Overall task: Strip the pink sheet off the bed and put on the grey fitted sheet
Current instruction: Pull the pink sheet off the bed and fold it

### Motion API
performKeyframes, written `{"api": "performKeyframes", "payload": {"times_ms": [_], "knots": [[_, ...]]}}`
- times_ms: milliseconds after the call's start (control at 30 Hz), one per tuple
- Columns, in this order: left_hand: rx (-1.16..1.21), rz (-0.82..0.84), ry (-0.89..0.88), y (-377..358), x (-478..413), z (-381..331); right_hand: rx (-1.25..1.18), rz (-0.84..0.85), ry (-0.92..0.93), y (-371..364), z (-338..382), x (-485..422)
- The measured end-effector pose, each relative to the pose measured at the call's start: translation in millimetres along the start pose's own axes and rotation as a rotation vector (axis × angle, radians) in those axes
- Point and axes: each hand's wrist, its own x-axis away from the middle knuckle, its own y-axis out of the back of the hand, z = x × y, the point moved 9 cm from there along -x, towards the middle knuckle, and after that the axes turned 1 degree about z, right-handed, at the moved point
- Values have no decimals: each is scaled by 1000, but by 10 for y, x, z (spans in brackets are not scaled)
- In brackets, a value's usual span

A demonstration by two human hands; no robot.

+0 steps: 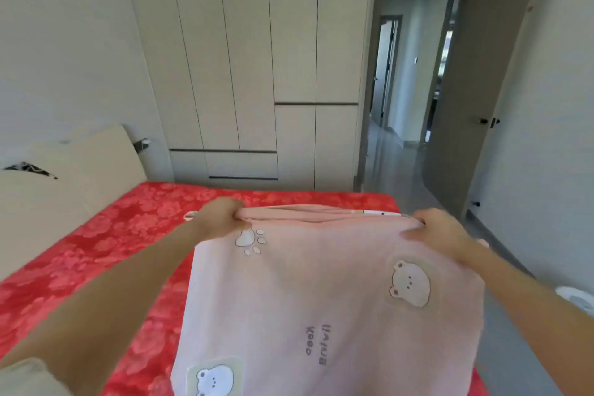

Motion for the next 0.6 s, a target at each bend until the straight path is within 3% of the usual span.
{"api": "performKeyframes", "payload": {"times_ms": [67, 167, 233, 300, 400, 600], "knots": [[36, -308, -12, 1337, -272, -211, 46, -350, 70, 1286, 463, -307], [48, -813, -65, 3335, -109, -674, -22, -935, 176, 3173, 1130, -28], [40, -1028, -120, 4143, 237, -915, -86, -1166, 255, 3877, 1367, 367], [-4, -1114, -178, 4487, 522, -1019, -81, -1205, 296, 4175, 1471, 627], [-72, -1101, -239, 4414, 788, -966, -2, -1150, 333, 4105, 1563, 923], [-55, -834, -282, 3662, 1190, -809, 134, -1022, 370, 3468, 1478, 1297]]}}
